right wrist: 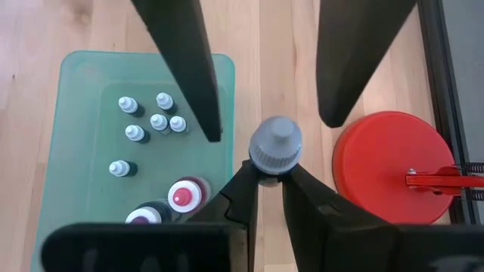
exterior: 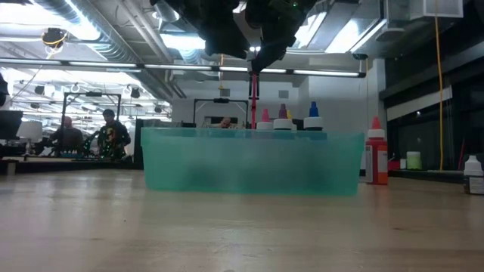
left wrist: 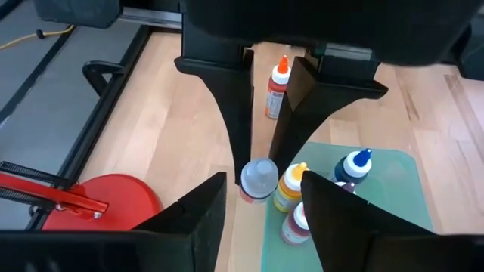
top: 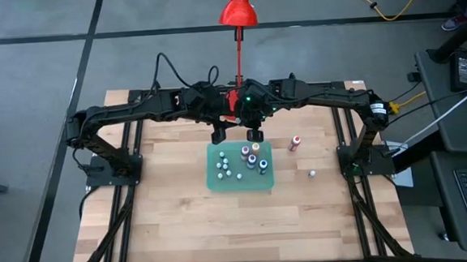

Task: Pick & Place food coloring
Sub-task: Put the small pink food coloring bottle into the green bin

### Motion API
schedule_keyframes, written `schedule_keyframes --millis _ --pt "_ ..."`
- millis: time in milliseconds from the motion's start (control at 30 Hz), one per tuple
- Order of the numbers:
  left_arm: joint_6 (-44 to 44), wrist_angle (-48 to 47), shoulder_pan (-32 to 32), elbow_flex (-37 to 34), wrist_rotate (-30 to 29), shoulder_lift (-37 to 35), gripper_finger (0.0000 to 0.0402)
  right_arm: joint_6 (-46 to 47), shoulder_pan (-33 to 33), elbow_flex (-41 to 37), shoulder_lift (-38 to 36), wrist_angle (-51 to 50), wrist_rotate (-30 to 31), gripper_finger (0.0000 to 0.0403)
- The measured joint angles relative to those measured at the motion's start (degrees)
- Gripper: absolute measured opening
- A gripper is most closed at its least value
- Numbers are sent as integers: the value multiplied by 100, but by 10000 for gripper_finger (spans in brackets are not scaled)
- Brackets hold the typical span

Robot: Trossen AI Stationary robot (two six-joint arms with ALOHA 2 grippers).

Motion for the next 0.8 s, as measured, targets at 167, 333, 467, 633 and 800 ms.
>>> schedule_keyframes --millis 167,333,467,633,800 --pt "22 3 0 0 31 1 150 0 2 0 0 3 0 55" --pt "60 91 0 1 150 133 146 2 2 0 0 -4 -2 55" --pt "62 121 0 0 149 189 145 4 2 0 0 0 -2 55" --pt "65 140 0 0 133 221 144 11 2 0 0 0 -2 55" --pt "66 141 0 0 109 221 124 11 2 0 0 0 -3 55"
